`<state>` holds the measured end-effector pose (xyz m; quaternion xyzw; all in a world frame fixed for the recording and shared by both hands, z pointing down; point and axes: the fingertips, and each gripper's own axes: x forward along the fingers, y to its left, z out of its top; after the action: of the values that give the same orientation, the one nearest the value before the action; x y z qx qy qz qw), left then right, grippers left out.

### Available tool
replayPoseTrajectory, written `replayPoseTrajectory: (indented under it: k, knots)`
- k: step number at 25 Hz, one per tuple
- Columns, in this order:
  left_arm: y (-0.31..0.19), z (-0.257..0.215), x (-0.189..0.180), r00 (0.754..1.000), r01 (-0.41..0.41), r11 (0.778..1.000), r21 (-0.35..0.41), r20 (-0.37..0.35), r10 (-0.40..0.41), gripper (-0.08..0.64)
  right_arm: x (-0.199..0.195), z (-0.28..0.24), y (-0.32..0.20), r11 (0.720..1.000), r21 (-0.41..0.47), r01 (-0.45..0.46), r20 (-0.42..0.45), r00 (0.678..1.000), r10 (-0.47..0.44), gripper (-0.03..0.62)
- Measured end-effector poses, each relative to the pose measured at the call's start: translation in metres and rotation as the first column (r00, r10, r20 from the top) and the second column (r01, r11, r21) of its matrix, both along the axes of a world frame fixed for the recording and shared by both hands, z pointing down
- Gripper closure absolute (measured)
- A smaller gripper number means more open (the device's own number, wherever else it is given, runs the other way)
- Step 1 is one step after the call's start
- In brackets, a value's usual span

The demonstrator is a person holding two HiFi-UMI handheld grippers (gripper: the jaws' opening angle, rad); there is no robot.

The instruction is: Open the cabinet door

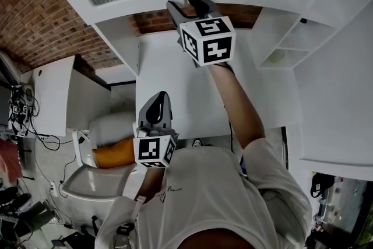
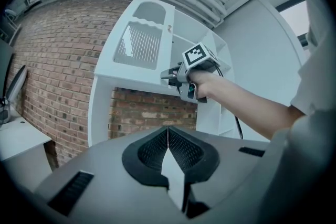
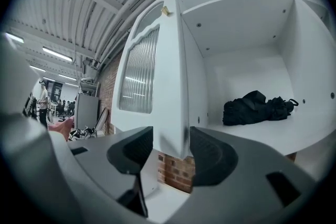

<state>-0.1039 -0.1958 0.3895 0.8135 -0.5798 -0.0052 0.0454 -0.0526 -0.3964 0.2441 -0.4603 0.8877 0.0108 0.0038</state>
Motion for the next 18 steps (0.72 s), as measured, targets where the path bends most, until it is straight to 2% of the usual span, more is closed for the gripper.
replayPoseTrajectory:
  k: [2,9,18]
  knots:
    - [0.000,0.000,-0.002,1.000,0.009,1.000,0.000,0.000,-0.009,0.543,-0.003,0.004,-0.004,1.000,-0.014,0.006,-0.012,1.000,-0.006,0.371]
    - [0.002,0.005,-0.018,0.999,0.041,0.999,-0.016,0.006,-0.041,0.543,-0.009,0.002,-0.012,1.000,-0.004,-0.007,-0.019,1.000,0.007,0.351]
    - [0.006,0.010,-0.032,0.998,0.061,0.998,-0.031,0.011,-0.061,0.543,-0.014,0.002,-0.010,0.997,0.003,-0.078,-0.039,0.996,0.078,0.322]
